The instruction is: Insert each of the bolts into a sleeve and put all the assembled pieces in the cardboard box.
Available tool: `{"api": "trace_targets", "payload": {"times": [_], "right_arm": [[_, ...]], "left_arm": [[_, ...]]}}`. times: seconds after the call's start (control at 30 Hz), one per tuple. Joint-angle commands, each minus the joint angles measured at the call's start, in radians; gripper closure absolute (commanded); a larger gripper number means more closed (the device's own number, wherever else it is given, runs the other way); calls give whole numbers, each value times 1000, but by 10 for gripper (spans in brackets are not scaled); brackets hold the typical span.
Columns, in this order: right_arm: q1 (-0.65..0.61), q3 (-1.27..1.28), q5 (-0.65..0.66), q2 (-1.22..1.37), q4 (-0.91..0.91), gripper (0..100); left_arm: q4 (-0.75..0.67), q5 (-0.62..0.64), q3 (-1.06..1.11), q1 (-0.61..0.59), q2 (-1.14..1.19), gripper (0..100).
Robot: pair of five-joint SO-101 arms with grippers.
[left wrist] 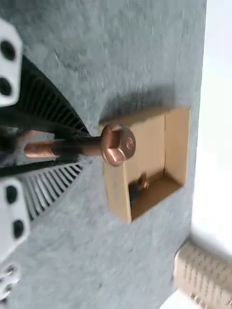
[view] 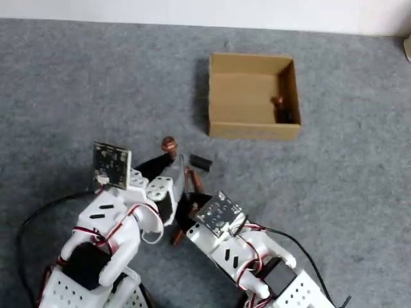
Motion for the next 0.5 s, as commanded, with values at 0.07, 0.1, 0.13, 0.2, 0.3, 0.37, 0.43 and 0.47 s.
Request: {"api": "trace_targets", "payload": {"times": [0.07,0.1,0.13,0.2,0.3,0.37,0.43,0.47], "right_arm": [[28,-7,-12,-16,-53,994],[28,-7,-12,-16,-53,994],[28,-7,-12,-16,-53,994],[28,-7,-12,-16,-53,994],[28,-7,-12,-16,-54,994],[28,-7,-21,-16,-56,994],[28,-7,-58,-16,-56,994],[28,-7,-61,-16,-56,994]], "left_arm": [[-29,5,-28,48,-15,995],[-29,5,-30,45,-21,994],[-29,5,-30,39,-38,994],[-28,9,-24,22,-101,994],[-29,11,2,-36,-237,994],[-29,21,18,-91,-311,994],[-29,89,25,-125,-286,994],[-28,114,31,-131,-266,994]]}}
